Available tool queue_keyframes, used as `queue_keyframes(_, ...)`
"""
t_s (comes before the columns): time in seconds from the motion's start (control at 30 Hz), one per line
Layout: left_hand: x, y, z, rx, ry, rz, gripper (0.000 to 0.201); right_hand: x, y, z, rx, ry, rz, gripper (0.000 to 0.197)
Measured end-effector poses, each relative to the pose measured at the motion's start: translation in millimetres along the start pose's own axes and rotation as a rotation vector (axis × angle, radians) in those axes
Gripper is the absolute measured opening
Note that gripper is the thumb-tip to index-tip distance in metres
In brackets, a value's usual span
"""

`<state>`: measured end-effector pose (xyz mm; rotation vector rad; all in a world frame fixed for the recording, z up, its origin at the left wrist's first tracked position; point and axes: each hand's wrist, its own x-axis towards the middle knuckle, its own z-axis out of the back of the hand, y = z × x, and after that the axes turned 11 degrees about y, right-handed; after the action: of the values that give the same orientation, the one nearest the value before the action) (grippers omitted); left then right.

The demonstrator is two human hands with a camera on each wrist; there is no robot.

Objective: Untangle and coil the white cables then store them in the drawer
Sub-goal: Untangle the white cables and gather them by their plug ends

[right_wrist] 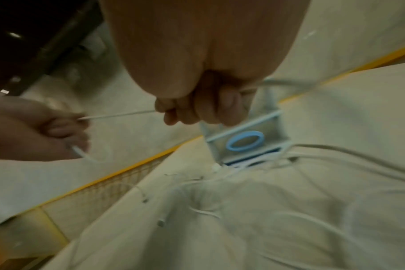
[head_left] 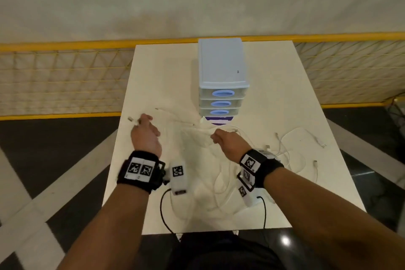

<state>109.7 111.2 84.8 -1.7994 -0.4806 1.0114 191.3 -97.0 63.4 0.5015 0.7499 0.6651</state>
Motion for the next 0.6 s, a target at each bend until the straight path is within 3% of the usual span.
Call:
queue_keyframes(0.07,20.1,-10.2,27.6,-0.02,-0.096,-0.02,0.031,-4.3,-18.0,2.3,0.019,-0.017,-0.052,0.029)
queue_keyframes(0.13,24.1,-8.3,39.9,0.129,-0.087,-0.01,0.028,-6.0,-23.0,3.7,0.042,-0.104,-0.092,0.03)
queue_keyframes(0.23,5.5,10.4,28.5,0.367,0.042,0.09,0.034,-2.9,-10.1,6.1,0.105,-0.295,-0.092,0.031)
queue_keyframes(0.33,-19.6,33.5,6.5,0.381,0.236,0.163,0.042,-0.3,10.1,4.5,0.084,-0.37,-0.04,0.031)
queue_keyframes(0.4,-35.7,41.9,-8.0,0.395,0.387,0.144,0.048,-1.4,23.8,1.1,0.051,-0.343,0.037,0.029)
queue_keyframes(0.47,-48.8,43.4,-21.3,0.397,0.464,0.105,0.04,-5.2,34.2,-4.4,0.018,-0.261,0.106,0.027)
queue_keyframes(0.6,-56.6,43.9,-35.7,0.315,0.404,0.048,0.043,-14.3,38.3,-14.6,0.021,-0.168,0.162,0.026)
